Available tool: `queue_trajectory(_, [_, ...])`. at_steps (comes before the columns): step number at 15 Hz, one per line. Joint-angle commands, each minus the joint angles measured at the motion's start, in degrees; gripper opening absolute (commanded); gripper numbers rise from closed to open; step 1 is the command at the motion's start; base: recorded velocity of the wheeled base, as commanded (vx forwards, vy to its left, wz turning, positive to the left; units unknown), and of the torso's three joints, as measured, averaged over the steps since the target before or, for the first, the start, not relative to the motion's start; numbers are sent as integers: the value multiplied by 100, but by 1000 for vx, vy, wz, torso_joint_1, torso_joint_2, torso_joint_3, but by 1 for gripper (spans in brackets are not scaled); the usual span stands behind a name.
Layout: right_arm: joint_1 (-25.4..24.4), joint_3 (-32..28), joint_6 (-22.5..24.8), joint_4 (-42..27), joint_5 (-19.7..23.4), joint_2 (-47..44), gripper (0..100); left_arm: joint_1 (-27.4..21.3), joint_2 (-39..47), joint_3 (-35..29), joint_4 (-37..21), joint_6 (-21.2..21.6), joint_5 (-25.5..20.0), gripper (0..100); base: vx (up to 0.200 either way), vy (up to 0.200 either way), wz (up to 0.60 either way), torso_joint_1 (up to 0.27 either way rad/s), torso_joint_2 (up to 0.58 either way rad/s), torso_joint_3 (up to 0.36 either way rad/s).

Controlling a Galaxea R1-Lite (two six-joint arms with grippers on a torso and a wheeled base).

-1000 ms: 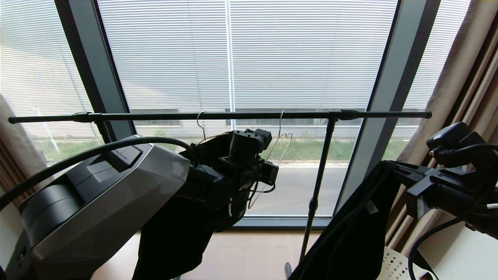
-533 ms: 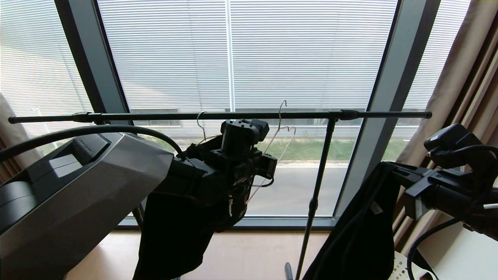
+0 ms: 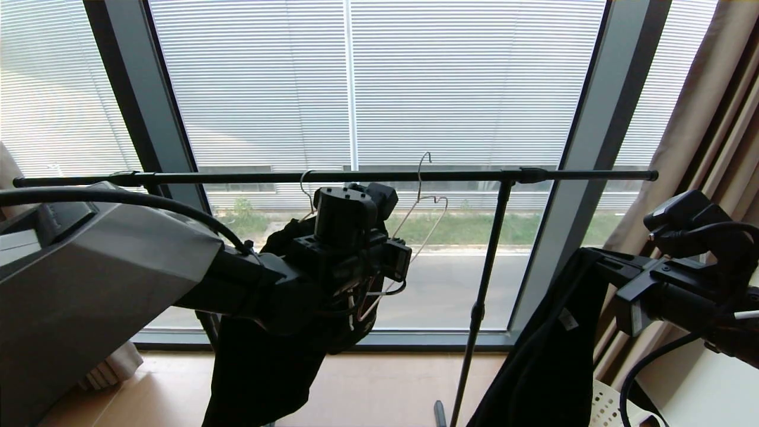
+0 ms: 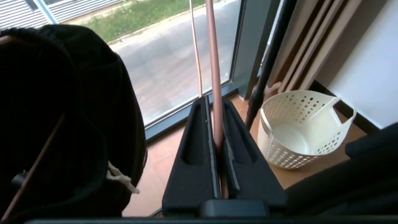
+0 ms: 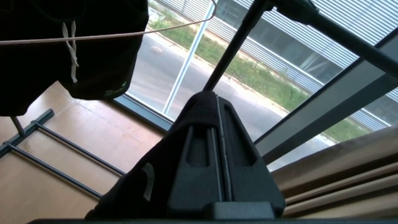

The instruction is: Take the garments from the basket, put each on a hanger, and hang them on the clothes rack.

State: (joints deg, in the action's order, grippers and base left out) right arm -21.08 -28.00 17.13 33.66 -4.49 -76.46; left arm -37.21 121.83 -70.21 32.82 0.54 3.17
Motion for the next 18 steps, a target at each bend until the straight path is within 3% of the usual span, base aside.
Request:
queue_trajectory(1, [-10,5,1,0,0,-18,0,-68,-643,728,278,-1,-1,0,0,0,0,0,0,0])
queue_trajectory(2, [-10,5,1,0,0,-18,0,-76,-714,815,322,-1,-1,0,0,0,0,0,0,0])
queue_trajectory(5, [-10,5,10,0,-26,-71,0,-305,-1672,2371,893,-18,-36,0,0,0,0,0,0,0])
queue_trajectory(6, [-10,5,19,0,-61,-44,0,-349,-1803,2617,990,-18,-44,0,0,0,0,0,0,0])
queue_trajectory(9, [-643,330,159,-17,-958,316,0,-595,-2964,4428,1754,-18,-124,0,0,0,0,0,0,0])
queue_trajectory(14, [-1197,304,520,-35,-2346,123,0,-621,-4484,6370,1886,17,-1240,0,0,0,0,0,0,0])
queue_trajectory(15, [-1206,287,555,-26,-2452,70,0,-621,-4581,6476,1886,17,-1345,0,0,0,0,0,0,0])
queue_trajectory(16, [-1232,225,581,0,-2724,-106,0,-612,-4800,6704,1886,25,-1758,0,0,0,0,0,0,0])
queue_trajectory(18, [-1250,225,581,9,-2759,-211,0,-630,-4871,6871,1886,25,-1969,0,0,0,0,0,0,0])
